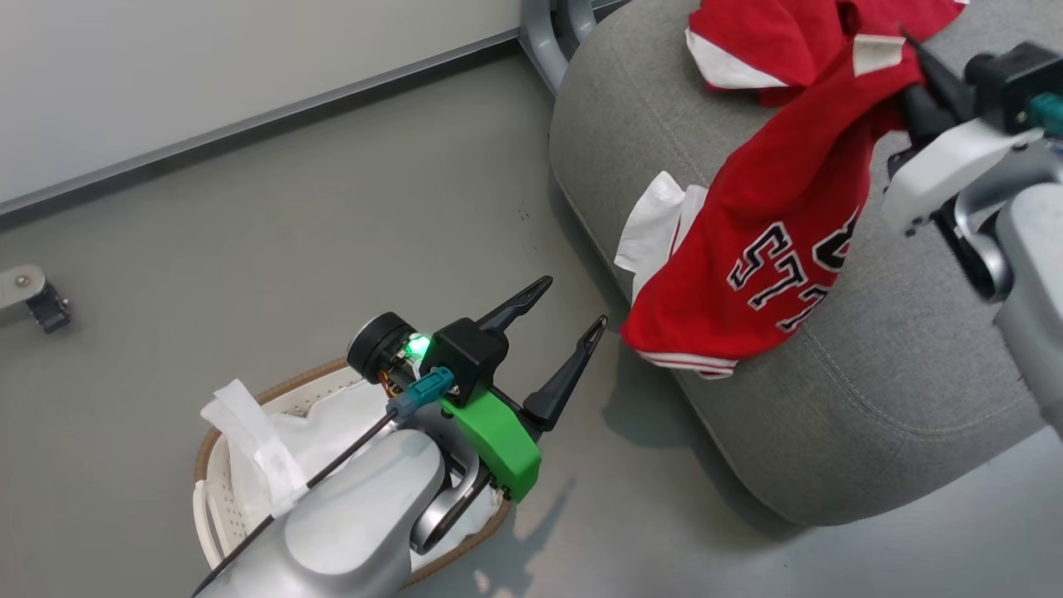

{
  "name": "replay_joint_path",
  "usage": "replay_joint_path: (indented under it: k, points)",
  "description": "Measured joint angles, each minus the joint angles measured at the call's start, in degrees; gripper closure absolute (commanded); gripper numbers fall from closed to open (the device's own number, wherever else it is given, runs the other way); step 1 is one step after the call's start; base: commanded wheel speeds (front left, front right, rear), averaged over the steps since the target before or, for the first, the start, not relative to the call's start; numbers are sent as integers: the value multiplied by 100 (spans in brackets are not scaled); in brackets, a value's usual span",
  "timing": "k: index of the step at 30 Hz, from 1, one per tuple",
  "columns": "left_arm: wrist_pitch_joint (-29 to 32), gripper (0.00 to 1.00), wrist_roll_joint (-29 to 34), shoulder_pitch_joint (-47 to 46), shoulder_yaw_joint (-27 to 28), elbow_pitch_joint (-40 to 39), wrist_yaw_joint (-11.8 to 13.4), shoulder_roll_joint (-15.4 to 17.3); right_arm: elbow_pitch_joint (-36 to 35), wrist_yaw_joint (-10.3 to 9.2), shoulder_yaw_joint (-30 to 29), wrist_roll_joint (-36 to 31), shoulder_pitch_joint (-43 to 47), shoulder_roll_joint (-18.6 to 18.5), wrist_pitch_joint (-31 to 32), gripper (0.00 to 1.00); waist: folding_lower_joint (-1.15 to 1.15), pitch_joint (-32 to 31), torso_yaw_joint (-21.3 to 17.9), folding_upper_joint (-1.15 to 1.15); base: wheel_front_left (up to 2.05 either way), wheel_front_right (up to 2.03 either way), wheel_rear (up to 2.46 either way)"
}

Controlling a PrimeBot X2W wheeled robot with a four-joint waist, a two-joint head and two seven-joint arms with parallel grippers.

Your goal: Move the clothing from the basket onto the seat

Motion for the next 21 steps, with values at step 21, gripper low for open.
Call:
replay_joint_path:
  k: [21]
  points:
    - [151, 0, 490, -293, -130, -909, 350, 237, 775, 0, -1493, -1152, -3628, -2127, 1414, 100, 0, 1224, 946, 0, 0, 0, 0]
